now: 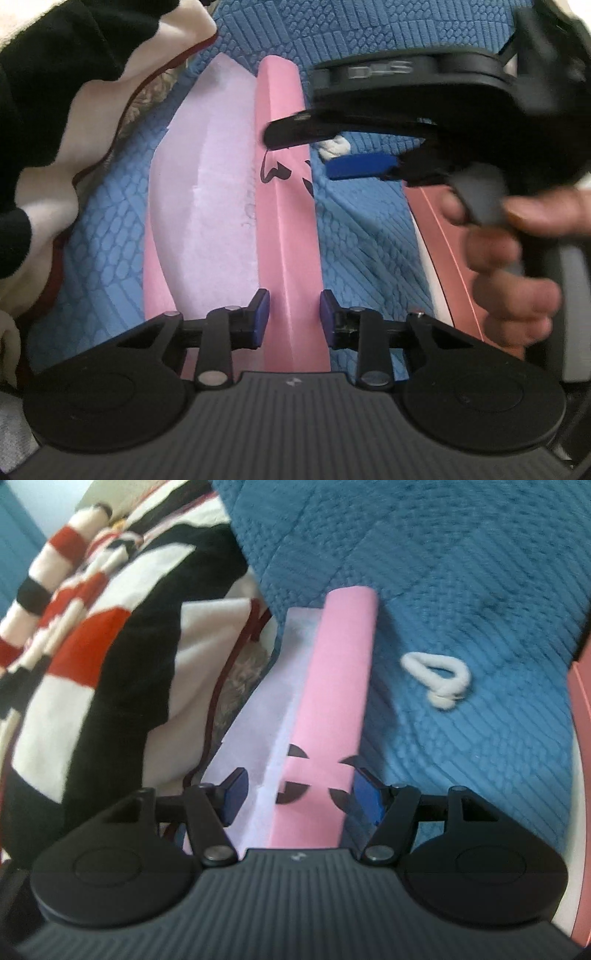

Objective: Organize objects

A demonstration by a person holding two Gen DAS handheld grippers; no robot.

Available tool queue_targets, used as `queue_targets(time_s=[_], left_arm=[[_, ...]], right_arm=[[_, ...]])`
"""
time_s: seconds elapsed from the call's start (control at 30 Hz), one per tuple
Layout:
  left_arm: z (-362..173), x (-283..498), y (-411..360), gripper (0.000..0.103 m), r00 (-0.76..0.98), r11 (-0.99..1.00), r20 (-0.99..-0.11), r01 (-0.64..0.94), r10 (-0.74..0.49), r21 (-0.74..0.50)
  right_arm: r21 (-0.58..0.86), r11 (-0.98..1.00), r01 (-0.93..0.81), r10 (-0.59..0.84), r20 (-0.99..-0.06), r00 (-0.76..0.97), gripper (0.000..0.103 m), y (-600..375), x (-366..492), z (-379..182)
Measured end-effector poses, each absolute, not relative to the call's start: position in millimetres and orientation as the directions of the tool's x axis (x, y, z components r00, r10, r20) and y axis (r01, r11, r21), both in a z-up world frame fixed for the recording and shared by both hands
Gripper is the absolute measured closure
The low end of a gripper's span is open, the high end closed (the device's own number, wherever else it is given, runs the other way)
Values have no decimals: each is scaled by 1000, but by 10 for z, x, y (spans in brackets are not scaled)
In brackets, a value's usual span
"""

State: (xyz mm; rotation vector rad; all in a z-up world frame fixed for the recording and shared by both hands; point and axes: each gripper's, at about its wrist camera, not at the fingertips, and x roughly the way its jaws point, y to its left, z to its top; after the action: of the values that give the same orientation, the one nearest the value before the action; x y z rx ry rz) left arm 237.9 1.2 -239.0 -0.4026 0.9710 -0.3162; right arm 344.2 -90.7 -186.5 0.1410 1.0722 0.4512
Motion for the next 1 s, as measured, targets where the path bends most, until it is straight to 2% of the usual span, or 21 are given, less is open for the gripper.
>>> queue_targets(time_s=[0.17,0.23,0.4,0.5,0.67,1.0], left_arm=[[-2402,2395,32,68,527,875,-725,83,-444,-476],[-2407,2408,46,68,528,866,-716,78,-457,-494],[-2407,2474,102,65,532,840,-692,71,-488,-538],[-2416,2486,112,56,531,826,-681,66,-504,-560],[-2437,2480,90,39,532,817,-675,56,-511,-575],[-2539,2533,-142,35,480,799,-683,68,-551,-598]], right_arm=[[178,929,-324,308,-858,410,38,-743,3502,-1965],[178,932,-316,302,-862,406,39,-779,3511,-1995],[197,939,-281,302,-863,405,77,-967,3480,-2025],[238,939,-249,324,-855,405,83,-1107,3453,-2034],[280,933,-224,352,-838,416,85,-1265,3418,-2037],[333,931,-148,364,-822,437,85,-1705,3351,-2112]])
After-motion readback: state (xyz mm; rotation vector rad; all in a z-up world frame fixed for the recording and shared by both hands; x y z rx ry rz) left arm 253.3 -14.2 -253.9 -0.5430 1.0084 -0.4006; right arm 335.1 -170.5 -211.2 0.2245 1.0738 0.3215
